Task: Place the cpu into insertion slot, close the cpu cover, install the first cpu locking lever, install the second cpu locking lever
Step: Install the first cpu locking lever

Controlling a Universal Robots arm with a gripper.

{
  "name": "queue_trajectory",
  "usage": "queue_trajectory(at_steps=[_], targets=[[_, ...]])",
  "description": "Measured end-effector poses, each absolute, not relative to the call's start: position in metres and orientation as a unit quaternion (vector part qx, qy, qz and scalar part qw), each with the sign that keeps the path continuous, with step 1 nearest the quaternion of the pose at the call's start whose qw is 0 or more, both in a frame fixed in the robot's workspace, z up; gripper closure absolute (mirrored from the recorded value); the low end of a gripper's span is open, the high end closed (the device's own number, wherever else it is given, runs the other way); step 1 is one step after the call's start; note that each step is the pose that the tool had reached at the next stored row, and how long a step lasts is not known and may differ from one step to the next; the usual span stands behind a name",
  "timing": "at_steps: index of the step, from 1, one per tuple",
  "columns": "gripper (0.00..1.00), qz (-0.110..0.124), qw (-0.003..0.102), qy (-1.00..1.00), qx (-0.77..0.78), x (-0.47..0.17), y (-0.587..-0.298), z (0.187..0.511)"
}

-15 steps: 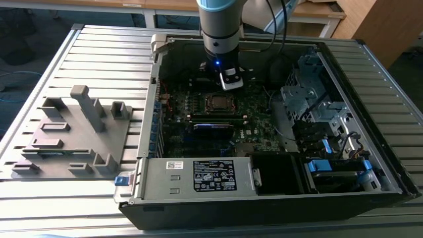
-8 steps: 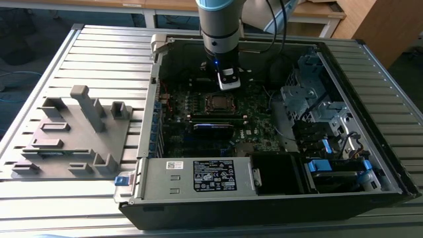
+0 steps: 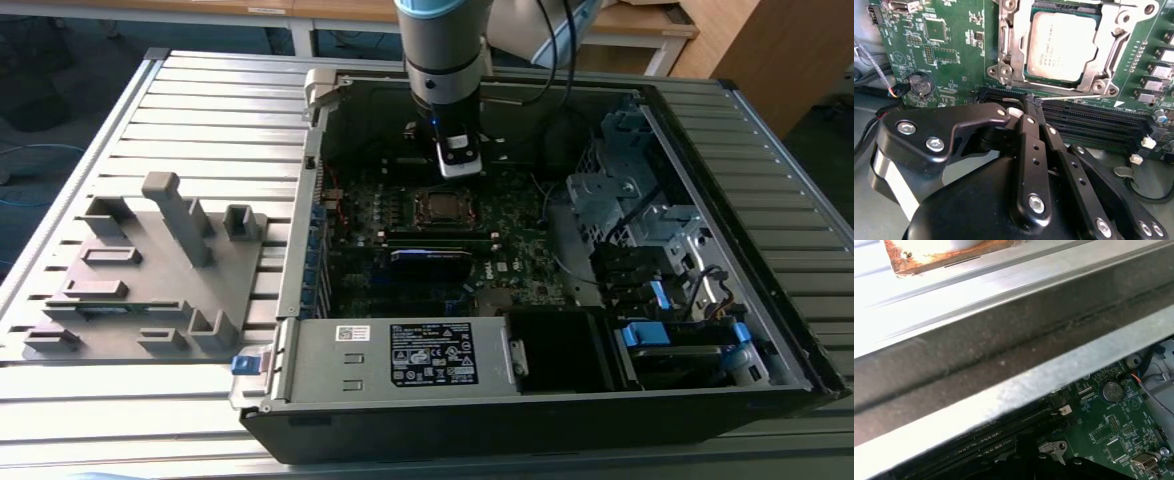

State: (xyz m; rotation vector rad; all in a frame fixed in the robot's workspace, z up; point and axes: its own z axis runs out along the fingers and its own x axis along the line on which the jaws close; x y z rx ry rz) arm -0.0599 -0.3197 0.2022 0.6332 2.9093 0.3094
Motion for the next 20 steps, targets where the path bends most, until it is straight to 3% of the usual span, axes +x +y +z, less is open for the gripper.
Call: queue_trajectory(at_steps=[4, 13, 20], targets=[[0.89, 0.104, 0.077, 0.969, 0.211, -0.063, -0.32, 0.201], [0.89, 0.108, 0.097, 0.967, 0.208, -0.068, -0.32, 0.198], [0.89, 0.109, 0.099, 0.967, 0.208, -0.072, -0.318, 0.198]])
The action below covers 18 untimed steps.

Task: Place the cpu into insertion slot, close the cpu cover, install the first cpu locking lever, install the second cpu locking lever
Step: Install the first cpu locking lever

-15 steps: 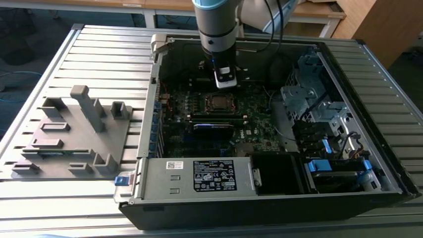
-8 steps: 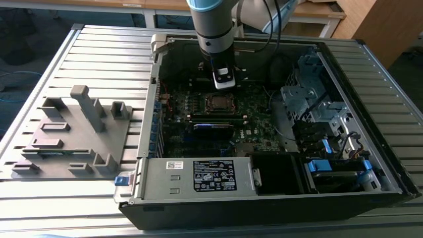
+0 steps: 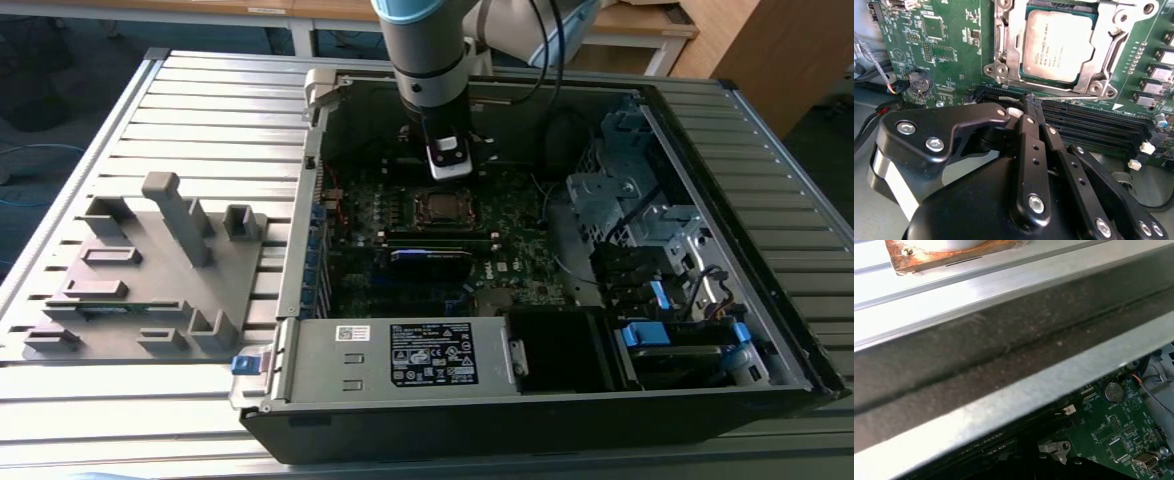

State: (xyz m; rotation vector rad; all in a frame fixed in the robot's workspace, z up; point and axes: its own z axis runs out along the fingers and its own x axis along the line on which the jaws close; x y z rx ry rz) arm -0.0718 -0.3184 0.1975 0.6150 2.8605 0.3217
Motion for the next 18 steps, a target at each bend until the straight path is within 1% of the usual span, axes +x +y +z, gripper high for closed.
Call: queue_trajectory(at_steps=[8, 18], targets=[[0.89, 0.11, 0.102, 0.967, 0.207, -0.0732, -0.3176, 0.1964], [0.89, 0.108, 0.102, 0.967, 0.207, -0.0732, -0.3176, 0.1941]])
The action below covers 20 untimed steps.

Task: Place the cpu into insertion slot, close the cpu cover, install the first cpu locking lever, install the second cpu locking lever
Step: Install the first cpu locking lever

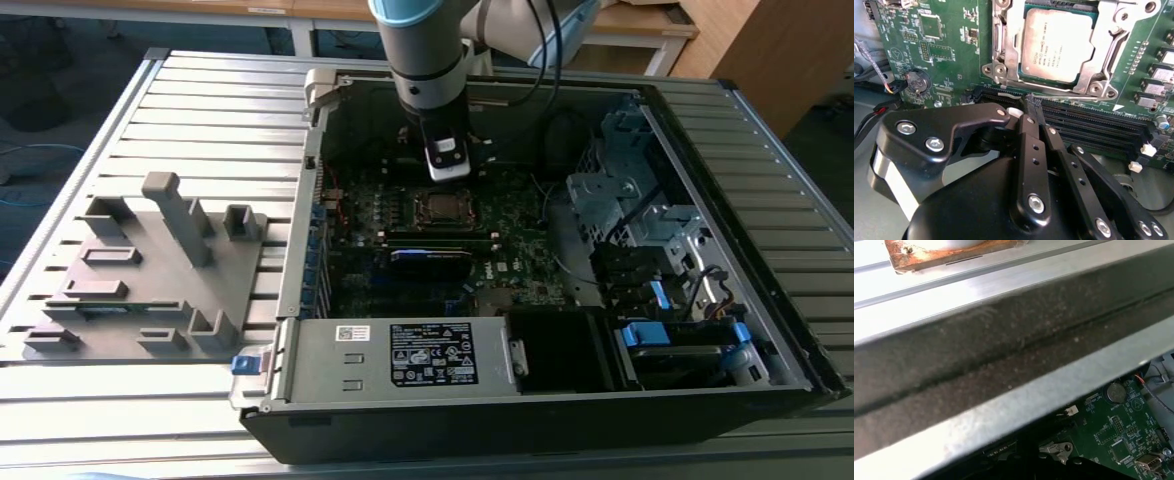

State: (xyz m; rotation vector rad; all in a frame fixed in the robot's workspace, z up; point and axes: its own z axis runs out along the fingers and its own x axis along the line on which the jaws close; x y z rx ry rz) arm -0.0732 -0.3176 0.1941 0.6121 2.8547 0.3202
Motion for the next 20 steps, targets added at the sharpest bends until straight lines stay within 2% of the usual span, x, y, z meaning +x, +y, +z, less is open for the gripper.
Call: queue_trajectory(at_steps=[13, 20], targets=[[0.89, 0.079, 0.108, 0.97, 0.204, -0.0731, -0.3174, 0.1893], [0.89, 0.076, 0.109, 0.97, 0.204, -0.0732, -0.3176, 0.1892]])
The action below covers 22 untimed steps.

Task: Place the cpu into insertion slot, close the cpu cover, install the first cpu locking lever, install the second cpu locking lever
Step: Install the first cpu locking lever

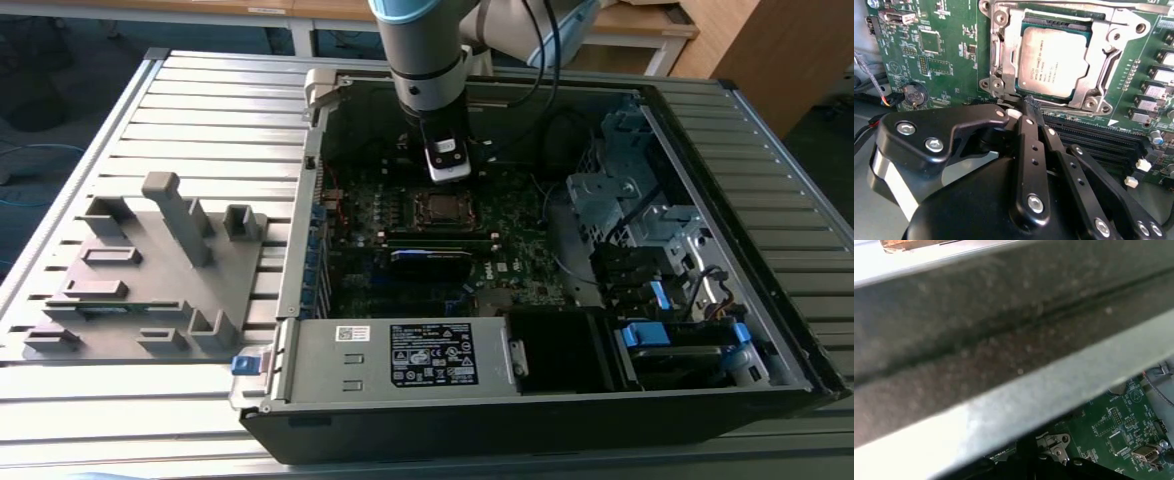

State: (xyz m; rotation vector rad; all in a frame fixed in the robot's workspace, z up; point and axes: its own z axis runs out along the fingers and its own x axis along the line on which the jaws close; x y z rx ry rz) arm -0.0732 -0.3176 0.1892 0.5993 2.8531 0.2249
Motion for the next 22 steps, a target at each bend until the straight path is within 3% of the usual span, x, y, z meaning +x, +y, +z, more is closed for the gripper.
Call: queue_trajectory(at_steps=[22], targets=[[0.89, 0.077, 0.111, 0.97, 0.204, -0.0743, -0.3143, 0.1985]])
